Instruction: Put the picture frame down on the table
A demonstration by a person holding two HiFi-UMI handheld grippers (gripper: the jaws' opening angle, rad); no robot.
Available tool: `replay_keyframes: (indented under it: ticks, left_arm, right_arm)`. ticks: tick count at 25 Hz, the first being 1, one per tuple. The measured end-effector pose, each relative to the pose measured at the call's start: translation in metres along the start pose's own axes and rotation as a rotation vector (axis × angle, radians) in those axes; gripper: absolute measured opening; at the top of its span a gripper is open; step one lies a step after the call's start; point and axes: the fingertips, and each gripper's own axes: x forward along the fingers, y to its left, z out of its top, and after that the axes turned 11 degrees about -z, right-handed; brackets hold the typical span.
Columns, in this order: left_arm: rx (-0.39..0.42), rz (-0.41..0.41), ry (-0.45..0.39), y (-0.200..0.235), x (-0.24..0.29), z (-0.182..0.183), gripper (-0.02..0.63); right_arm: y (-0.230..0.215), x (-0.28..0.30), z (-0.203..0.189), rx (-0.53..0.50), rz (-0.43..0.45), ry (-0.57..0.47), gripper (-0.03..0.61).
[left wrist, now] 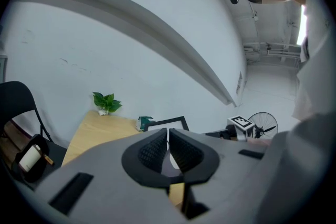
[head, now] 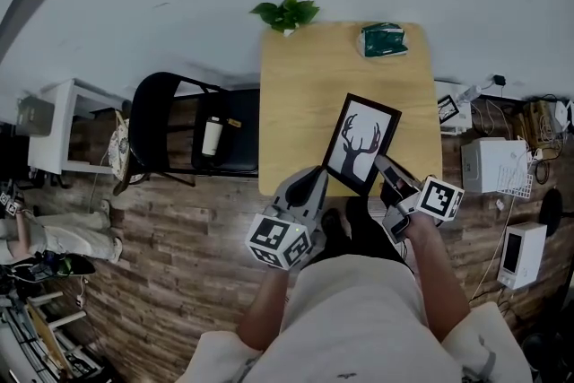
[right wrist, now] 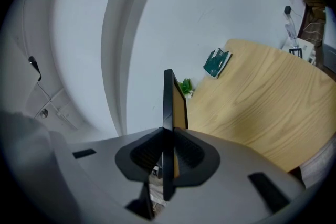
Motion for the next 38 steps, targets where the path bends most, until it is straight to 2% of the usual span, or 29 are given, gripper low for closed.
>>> replay_keyframes:
  ticks: [4, 8, 24, 38]
  left_arm:
    - [-0.011, 0.01, 0.015, 0.004, 0.012, -0.005, 0.015]
    - [-0.021, 0.04, 0.022, 0.017, 0.021, -0.004, 0.015]
    - [-0.002, 0.124, 0.068, 0.046, 0.062, 0.002, 0.015]
    - [-0.01, 0.146, 0.112, 0.051, 0.094, -0.011, 0.015]
  right_arm:
    - [-0.014, 0.014, 0.005, 0.0, -0.028, 0.046, 0.06]
    - [-0.04, 0.034, 0.01, -0.02, -0.101, 0.107, 0.06]
    - [-0.11, 0.086, 0.021, 0.002, -0.207, 0.285, 0.06]
    - [-0.139, 0.104, 0.037, 0.065, -0.19, 0.322, 0.06]
